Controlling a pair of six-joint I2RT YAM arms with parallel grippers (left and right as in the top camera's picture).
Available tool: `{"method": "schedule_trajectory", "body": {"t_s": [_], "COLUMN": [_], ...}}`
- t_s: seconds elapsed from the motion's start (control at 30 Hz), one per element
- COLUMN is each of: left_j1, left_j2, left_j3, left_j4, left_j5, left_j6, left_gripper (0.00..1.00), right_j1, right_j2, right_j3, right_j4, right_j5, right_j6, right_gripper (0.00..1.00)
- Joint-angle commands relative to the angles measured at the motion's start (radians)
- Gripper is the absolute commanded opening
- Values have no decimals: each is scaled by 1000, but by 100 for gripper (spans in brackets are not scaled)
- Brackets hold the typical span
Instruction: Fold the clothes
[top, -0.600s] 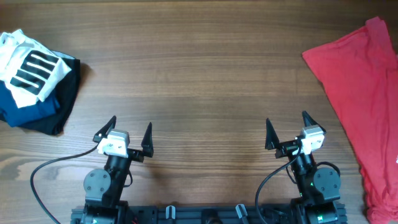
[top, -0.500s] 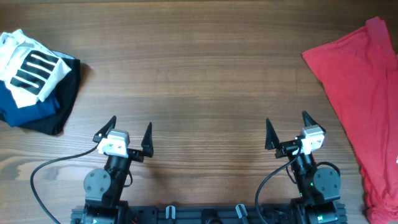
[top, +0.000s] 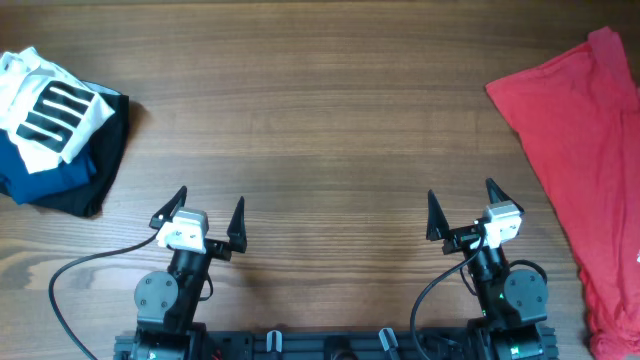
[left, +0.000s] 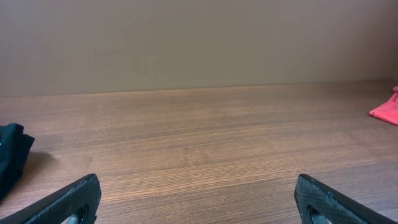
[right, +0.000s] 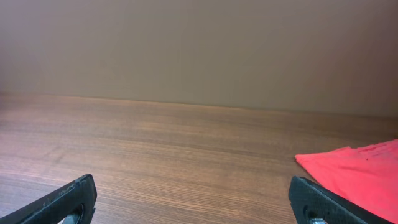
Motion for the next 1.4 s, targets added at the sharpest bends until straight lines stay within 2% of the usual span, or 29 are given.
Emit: {"method": "schedule_trajectory", "body": {"t_s": [0.0,0.83,1.0,1.2,1.37], "left_j1": [-1,-1,-1,-1,-1], "left_j2": [-10,-10,-5,24,85], "left_j3": [-3,-3,-3,0,80], "left_j4": [-7,-5,-5,-6,-91], "left_j5": [12,20,20,21,80], "left_j6": [16,15,14,-165,-278], "left_gripper": [100,100,100,100,100], "right_j1": [-4,-4,-4,-4,-4], "right_j2": [-8,-8,2,89,246], "right_j3": [-1,-1,-1,26,187], "right_j4": [3,2,2,-32,-170], "right_j5": [-13,-22,-21,-17,-9], "right_j6": [-6,-4,48,131,142], "right_gripper": [100,100,100,100,100]}}
